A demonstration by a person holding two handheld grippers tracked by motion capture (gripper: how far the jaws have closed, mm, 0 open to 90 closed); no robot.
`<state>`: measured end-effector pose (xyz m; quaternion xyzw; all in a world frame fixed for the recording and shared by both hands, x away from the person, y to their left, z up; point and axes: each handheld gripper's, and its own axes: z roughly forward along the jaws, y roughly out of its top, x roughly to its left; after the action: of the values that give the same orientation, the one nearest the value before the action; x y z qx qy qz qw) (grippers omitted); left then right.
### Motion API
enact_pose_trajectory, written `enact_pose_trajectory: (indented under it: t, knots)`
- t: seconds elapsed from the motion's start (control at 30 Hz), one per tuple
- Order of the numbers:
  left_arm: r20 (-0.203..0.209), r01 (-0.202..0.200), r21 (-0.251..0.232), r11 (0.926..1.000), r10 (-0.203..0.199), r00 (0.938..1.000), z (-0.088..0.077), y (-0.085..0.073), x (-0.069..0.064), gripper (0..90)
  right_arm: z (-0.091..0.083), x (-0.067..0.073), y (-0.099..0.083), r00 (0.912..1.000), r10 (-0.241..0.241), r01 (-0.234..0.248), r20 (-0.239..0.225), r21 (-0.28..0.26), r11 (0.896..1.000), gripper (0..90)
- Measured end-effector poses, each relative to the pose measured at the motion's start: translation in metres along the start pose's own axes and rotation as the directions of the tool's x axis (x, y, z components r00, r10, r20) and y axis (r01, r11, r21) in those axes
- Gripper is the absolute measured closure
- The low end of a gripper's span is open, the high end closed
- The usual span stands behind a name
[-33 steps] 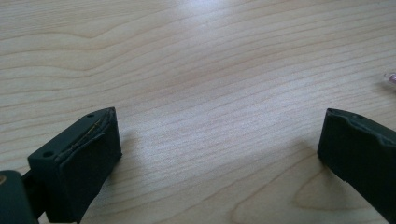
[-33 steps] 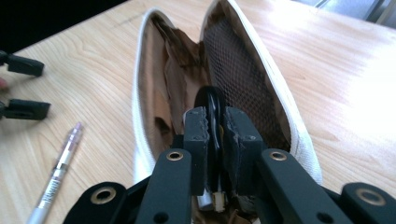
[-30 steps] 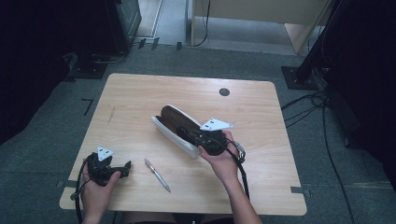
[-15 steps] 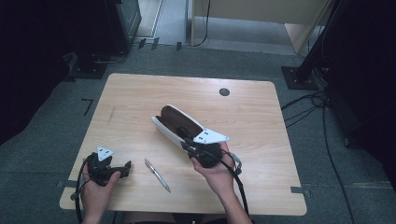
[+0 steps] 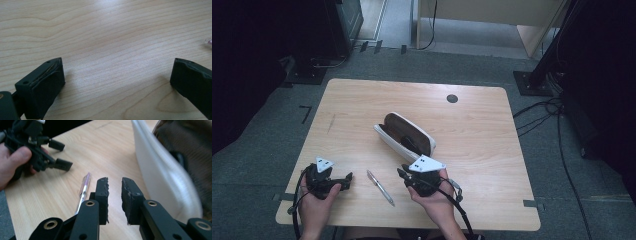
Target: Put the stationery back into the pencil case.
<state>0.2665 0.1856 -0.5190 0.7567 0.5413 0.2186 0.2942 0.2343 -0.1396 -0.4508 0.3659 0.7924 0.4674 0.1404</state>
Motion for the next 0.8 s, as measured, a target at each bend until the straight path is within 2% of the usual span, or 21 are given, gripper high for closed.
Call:
enact_pose_trajectory:
  t: [0.3, 0.47, 0.8]
  knots:
    - [0.000, 0.000, 0.000, 1.0000, 0.000, 1.0000, 0.000, 0.000, 0.000, 0.0, 0.015, 0.016, -0.020, 0.9990, 0.026, -0.024, -0.037, 0.040, 0.999, 77.1]
    - [0.000, 0.000, 0.000, 1.0000, 0.000, 1.0000, 0.000, 0.000, 0.000, 0.0, 0.024, 0.023, -0.030, 0.9983, 0.022, -0.018, -0.054, 0.069, 0.997, 77.2]
    - [0.001, -0.003, 0.001, 1.0000, 0.003, 1.0000, 0.000, 0.000, 0.000, 0.0, 0.034, 0.035, -0.046, 0.9967, 0.039, -0.032, -0.071, 0.105, 0.994, 77.2]
